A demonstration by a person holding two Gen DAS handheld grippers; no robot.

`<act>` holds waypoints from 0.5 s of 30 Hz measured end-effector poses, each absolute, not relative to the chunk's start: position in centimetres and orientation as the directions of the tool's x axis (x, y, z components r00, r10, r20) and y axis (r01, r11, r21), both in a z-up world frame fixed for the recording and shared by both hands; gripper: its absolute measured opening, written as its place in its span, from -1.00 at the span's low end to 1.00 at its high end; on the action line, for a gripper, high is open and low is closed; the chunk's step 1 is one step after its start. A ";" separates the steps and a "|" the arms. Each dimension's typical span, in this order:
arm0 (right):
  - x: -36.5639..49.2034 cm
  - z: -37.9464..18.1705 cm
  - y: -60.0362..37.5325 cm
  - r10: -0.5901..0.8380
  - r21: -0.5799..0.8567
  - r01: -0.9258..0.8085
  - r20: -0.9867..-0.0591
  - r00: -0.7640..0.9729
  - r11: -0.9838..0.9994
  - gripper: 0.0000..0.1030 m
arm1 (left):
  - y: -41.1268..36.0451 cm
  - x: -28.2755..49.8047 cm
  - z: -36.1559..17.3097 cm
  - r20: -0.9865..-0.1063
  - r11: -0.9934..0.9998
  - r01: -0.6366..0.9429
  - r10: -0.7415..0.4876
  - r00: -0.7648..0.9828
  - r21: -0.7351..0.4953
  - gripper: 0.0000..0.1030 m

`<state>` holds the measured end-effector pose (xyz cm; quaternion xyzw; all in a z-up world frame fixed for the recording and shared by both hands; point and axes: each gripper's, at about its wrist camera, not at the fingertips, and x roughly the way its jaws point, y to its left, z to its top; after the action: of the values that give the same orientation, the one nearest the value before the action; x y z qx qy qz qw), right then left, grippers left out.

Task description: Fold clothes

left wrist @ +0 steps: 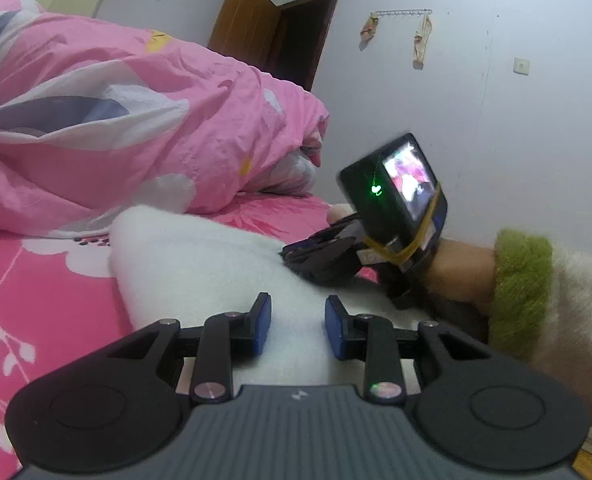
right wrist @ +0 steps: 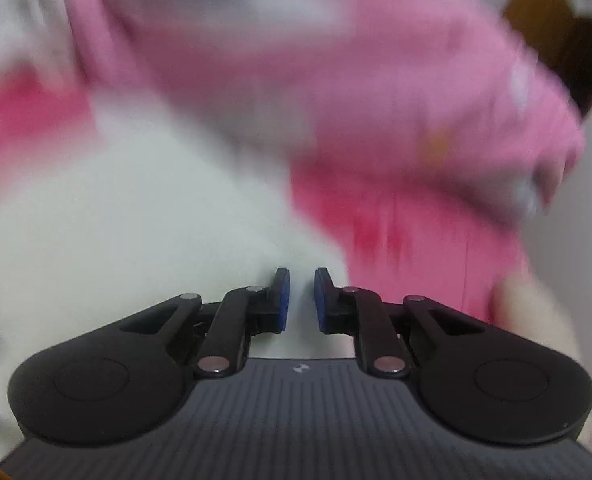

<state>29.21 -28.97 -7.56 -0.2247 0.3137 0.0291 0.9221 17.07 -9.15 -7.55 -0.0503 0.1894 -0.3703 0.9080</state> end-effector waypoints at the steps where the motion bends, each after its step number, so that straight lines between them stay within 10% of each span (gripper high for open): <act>1: 29.2 -7.1 -29.3 -0.078 -0.371 -0.186 -0.593 0.802 0.910 -0.81 | -9.1 17.0 -7.5 -0.305 0.724 0.652 -0.688 0.658 -0.227 -0.43; 7: 29.8 -3.4 -26.2 -0.119 -0.489 -0.228 -0.580 0.806 0.842 -0.80 | -8.9 17.0 -7.6 -0.307 0.722 0.647 -0.690 0.655 -0.244 -0.43; 11: 29.6 1.2 -23.3 0.189 -0.321 -0.431 -0.573 0.797 0.843 -0.79 | -8.9 16.8 -7.7 -0.304 0.723 0.646 -0.690 0.656 -0.245 -0.42; 15: 32.2 -4.9 -23.7 0.194 -0.259 -0.487 -0.689 0.699 0.834 -0.79 | -8.9 17.0 -7.8 -0.310 0.716 0.649 -0.697 0.647 -0.256 -0.42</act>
<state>32.24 -23.67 -4.88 -0.2162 0.3384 0.1900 0.8959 16.98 -8.88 -7.78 -0.0606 0.1963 -0.3718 0.9053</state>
